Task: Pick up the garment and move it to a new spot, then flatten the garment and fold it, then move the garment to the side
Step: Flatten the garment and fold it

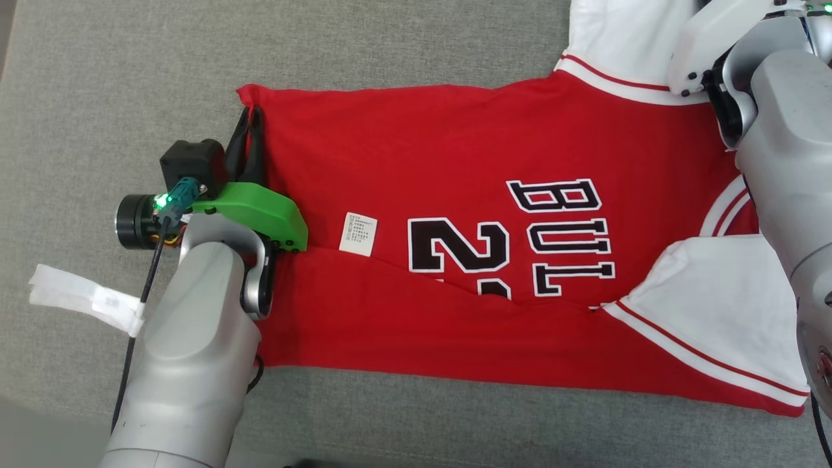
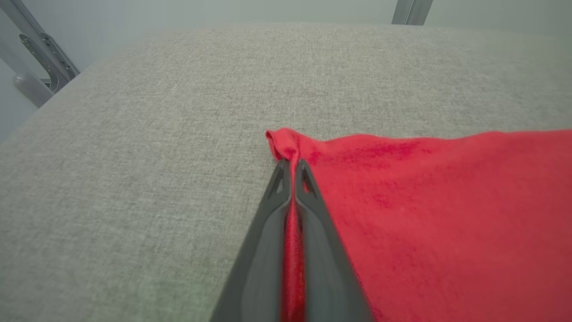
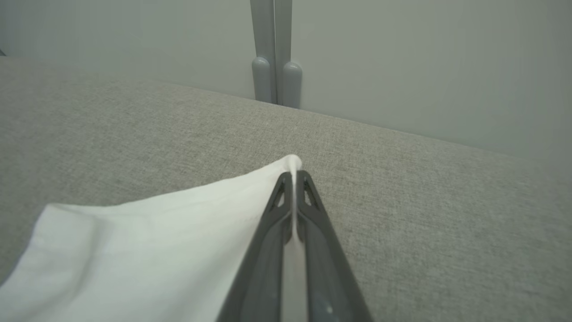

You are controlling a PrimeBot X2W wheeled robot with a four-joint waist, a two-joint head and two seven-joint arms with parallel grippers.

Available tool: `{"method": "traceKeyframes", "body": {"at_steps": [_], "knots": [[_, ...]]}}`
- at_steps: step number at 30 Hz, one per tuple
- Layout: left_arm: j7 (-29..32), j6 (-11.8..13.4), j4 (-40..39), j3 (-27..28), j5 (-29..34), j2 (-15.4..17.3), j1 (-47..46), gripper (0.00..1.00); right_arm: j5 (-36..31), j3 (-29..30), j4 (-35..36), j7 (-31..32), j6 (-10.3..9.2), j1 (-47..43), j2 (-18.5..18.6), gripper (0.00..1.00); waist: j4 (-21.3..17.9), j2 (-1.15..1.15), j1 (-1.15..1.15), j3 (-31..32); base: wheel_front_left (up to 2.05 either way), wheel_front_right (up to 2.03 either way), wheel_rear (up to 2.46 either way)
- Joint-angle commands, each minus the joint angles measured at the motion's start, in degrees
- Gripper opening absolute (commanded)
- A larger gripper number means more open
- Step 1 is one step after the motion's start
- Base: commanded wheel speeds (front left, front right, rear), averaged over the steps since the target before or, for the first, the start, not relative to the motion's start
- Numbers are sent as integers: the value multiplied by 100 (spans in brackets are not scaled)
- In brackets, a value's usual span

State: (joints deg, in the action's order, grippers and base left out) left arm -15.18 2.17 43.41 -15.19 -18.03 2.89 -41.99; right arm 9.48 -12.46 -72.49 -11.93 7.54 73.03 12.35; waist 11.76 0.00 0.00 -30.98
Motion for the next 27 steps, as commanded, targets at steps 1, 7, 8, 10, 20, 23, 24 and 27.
{"method": "traceKeyframes", "body": {"at_steps": [1, 7, 8, 10, 20, 23, 24, 27], "knots": [[10, 35, -110, 106, 68, 17, -23, 0, 50, 70, 50, -136, -12, 81, -3, 0, -118, 0, 0, 92, 0, 0, 0], [8, -98, -772, 685, 402, 124, 240, 0, 349, 273, 747, -326, -12, -209, -102, 0, -549, 0, 0, 410, 0, 0, 0], [8, -102, -796, 750, 449, 149, 275, 0, 388, 265, 918, -325, -12, -286, -91, 0, -612, 0, 0, 455, 0, 0, 0], [8, -137, -779, 886, 535, 194, 349, 0, 520, 304, 1287, -326, -12, -497, -81, 0, -747, 0, 0, 565, 0, 0, 0], [8, -340, -714, 1359, 846, 387, 934, 0, 1415, 306, 2973, -330, -12, -2051, -170, 0, -1286, 0, 0, 1153, 0, 0, 0], [8, -402, -775, 1490, 927, 408, 1182, 0, 1640, 251, 3377, -329, -11, -2624, -174, 0, -1401, 0, 0, 1340, 0, 0, 0], [8, -415, -795, 1523, 954, 400, 1270, 0, 1710, 240, 3481, -329, -11, -2798, -185, 0, -1425, 0, 0, 1397, 0, 0, 0], [8, -444, -913, 1637, 1000, 360, 1569, 0, 1870, 150, 3765, -329, -11, -3359, -219, 0, -1498, 0, 0, 1558, 0, 0, 0]]}}
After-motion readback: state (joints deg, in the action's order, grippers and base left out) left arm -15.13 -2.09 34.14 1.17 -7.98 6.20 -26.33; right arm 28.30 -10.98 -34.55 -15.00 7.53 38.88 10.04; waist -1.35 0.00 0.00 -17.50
